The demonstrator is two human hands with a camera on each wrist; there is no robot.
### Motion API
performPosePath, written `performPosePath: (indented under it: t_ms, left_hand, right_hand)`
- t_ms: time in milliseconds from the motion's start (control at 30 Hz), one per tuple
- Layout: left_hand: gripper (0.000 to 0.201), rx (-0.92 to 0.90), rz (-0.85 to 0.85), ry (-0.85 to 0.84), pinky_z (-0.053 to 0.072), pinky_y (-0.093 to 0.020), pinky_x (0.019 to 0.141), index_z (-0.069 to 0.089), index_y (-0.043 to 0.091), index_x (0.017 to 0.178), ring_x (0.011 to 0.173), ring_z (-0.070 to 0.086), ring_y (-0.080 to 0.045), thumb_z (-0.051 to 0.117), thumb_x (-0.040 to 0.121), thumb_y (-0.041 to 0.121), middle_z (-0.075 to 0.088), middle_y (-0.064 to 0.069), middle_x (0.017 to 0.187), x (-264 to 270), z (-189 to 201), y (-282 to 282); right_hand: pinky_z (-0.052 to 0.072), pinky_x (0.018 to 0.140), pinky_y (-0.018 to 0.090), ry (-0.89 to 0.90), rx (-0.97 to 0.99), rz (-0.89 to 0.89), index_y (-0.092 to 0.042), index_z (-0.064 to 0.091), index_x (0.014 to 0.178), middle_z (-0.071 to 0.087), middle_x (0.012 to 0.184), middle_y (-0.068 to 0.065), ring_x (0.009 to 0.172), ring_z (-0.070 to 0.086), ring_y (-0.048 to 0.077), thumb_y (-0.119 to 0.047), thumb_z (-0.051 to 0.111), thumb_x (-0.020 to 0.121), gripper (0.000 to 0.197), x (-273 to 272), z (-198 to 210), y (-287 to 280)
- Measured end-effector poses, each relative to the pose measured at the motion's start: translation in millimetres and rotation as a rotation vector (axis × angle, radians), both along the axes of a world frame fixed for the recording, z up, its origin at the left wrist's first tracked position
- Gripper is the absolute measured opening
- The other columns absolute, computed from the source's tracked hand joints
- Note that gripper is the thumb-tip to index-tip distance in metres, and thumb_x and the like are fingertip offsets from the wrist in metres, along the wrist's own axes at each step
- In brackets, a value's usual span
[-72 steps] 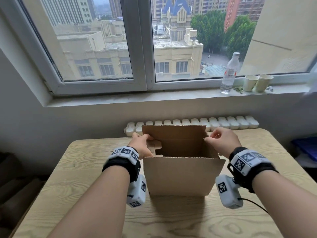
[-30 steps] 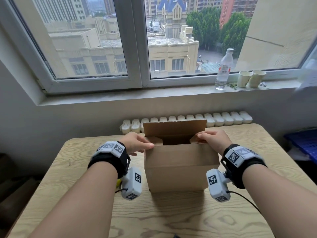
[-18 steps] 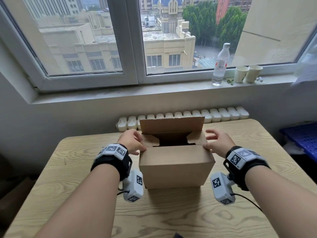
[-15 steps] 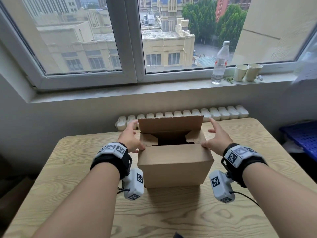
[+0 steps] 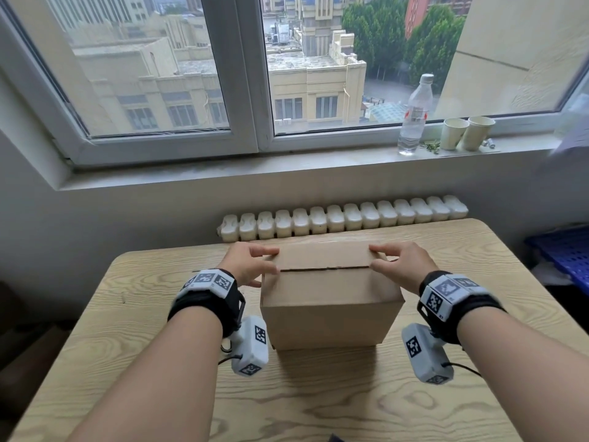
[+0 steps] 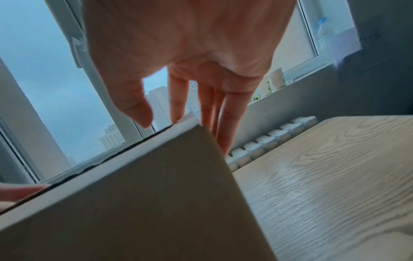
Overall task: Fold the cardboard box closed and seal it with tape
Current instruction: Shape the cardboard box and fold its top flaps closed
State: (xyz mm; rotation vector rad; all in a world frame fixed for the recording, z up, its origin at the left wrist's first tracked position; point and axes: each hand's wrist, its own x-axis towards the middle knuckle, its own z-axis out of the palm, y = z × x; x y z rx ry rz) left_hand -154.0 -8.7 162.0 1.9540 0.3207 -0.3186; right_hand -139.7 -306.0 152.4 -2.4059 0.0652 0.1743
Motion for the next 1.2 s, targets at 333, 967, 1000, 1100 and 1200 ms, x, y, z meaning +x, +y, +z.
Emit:
performPosePath:
  t_ms: [333,967,1000,1100,1200]
  left_hand:
    - [0.070,-0.079,0.184,0.064,0.055,-0.038,0.076,0.043,0.022,0.140,0.112,0.056,-0.023,0.073,0.080,0.001,0.058,-0.005,0.122,-1,-8,-6]
    - [0.037,0.486,-0.022,0.158,0.052,-0.039,0.091,0.062,0.002,0.116,0.109,0.061,-0.032,0.065,0.089,0.028,0.064,-0.014,0.117,16,-4,-15]
    - [0.037,0.498,-0.012,0.160,0.052,-0.038,0.089,0.063,0.003,0.115,0.107,0.061,-0.031,0.066,0.088,0.028,0.064,-0.014,0.116,17,-4,-15]
    - [0.036,0.479,0.011,0.158,0.052,-0.035,0.085,0.064,0.005,0.110,0.102,0.062,-0.030,0.070,0.084,0.028,0.065,-0.011,0.111,16,-7,-14]
    - [0.032,0.354,0.056,0.142,0.053,-0.042,0.092,0.065,0.011,0.109,0.102,0.062,-0.027,0.072,0.081,0.025,0.067,-0.008,0.111,14,-12,-10]
  right_hand:
    - [0.046,0.096,0.035,0.093,0.002,-0.138,-0.018,0.058,0.130,0.070,0.114,0.004,0.110,0.061,0.023,-0.034,0.071,0.081,0.053,2,-4,5]
    - [0.043,0.086,0.030,0.067,-0.170,-0.021,-0.037,0.032,0.146,0.057,0.132,0.008,0.111,0.057,0.028,-0.009,0.039,0.094,0.059,6,-3,33]
    - [0.043,0.091,0.030,0.053,-0.166,-0.017,-0.039,0.037,0.144,0.056,0.136,0.005,0.115,0.055,0.027,-0.009,0.039,0.094,0.058,6,-3,32]
    - [0.042,0.097,0.030,0.033,-0.177,-0.020,-0.038,0.044,0.140,0.053,0.140,0.001,0.120,0.053,0.024,-0.008,0.042,0.093,0.055,6,-6,31]
    - [0.042,0.098,0.031,0.025,-0.194,-0.019,-0.037,0.046,0.139,0.052,0.141,-0.001,0.121,0.052,0.023,-0.007,0.043,0.093,0.055,6,-5,30]
